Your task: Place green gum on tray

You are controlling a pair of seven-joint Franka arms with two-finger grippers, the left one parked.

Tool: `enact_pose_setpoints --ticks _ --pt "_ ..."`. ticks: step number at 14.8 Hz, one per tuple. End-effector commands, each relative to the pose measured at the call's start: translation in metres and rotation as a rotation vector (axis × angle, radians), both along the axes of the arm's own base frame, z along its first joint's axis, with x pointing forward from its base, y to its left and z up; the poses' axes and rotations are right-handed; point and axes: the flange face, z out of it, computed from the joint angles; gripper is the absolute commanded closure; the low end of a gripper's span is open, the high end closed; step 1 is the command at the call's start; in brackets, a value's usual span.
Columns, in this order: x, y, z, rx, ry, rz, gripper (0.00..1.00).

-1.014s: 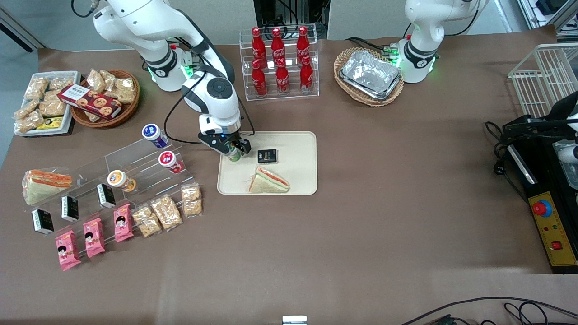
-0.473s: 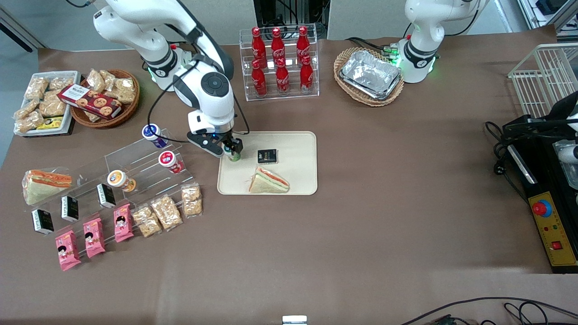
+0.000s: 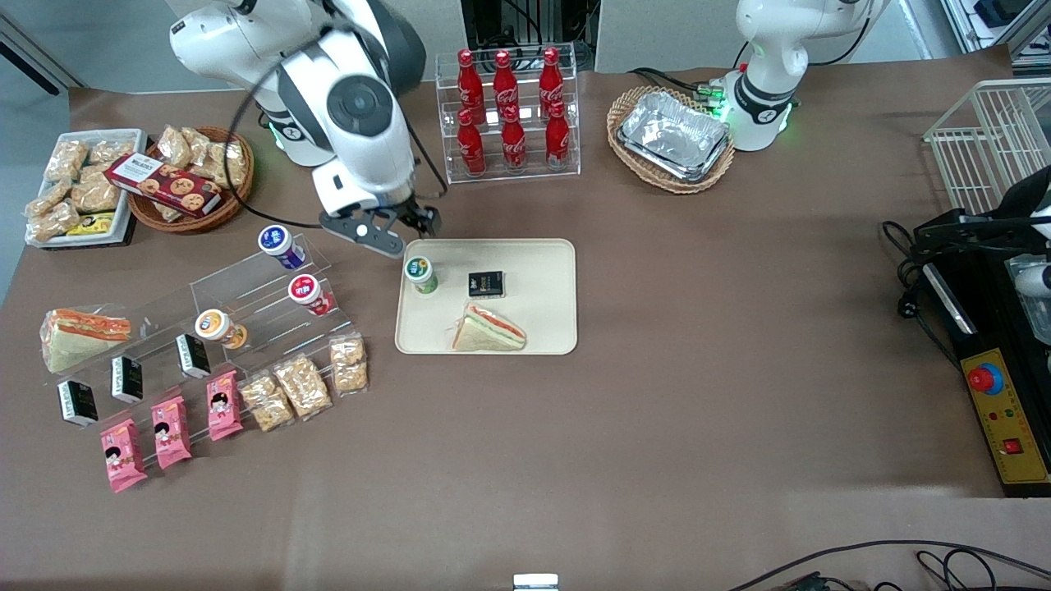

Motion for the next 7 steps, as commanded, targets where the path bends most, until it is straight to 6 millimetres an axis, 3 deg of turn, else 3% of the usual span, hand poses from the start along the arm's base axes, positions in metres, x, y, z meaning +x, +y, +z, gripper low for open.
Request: enact_pose_setpoints --ticks 1,4,7 --pt "0.015 -0.020 0.087 0.048 0.045 0.122 0.00" --pt "0.031 -0.053 0.147 0.077 0.040 0.173 0.00" --pt "0.050 -0.113 0.170 0.109 0.035 0.288 0.00"
